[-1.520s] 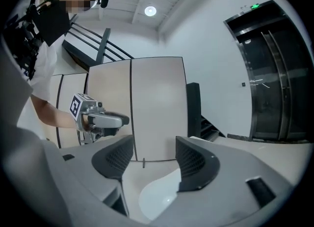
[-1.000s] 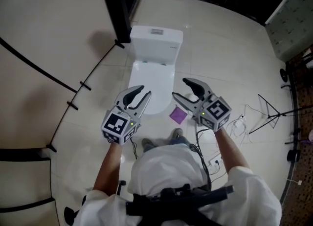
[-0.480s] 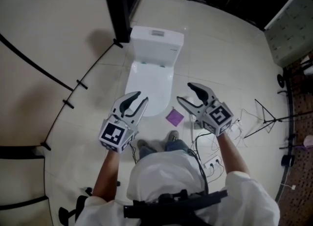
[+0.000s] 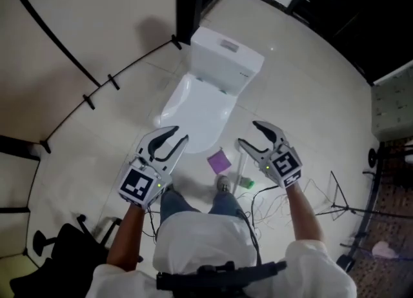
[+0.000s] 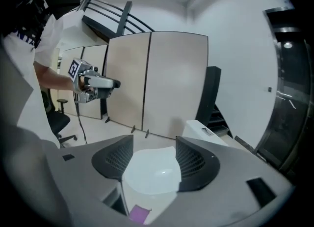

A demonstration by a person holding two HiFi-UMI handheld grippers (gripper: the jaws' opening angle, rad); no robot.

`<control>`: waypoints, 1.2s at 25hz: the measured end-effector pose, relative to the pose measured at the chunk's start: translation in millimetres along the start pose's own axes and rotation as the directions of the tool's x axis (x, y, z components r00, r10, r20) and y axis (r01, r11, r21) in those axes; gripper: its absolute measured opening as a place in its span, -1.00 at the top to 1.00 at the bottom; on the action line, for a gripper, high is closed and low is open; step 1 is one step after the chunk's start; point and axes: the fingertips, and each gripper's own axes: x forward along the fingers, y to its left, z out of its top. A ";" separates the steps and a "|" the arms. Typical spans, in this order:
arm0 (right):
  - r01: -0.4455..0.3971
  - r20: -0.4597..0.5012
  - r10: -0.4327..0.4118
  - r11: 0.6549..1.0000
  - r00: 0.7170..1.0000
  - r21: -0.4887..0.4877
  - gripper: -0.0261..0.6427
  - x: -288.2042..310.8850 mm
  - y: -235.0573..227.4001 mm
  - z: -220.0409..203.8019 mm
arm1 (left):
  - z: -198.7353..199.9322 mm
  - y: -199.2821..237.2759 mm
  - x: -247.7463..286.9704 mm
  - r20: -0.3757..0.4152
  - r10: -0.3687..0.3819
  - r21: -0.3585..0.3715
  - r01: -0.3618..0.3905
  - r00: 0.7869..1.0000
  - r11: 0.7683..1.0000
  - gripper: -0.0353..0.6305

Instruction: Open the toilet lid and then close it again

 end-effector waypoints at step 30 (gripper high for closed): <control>-0.535 -0.438 0.335 0.298 0.834 -0.791 0.09 252.1 45.7 -413.7 | -370.3 -41.1 103.2 -0.300 0.305 -0.097 -0.347 0.904 0.933 0.57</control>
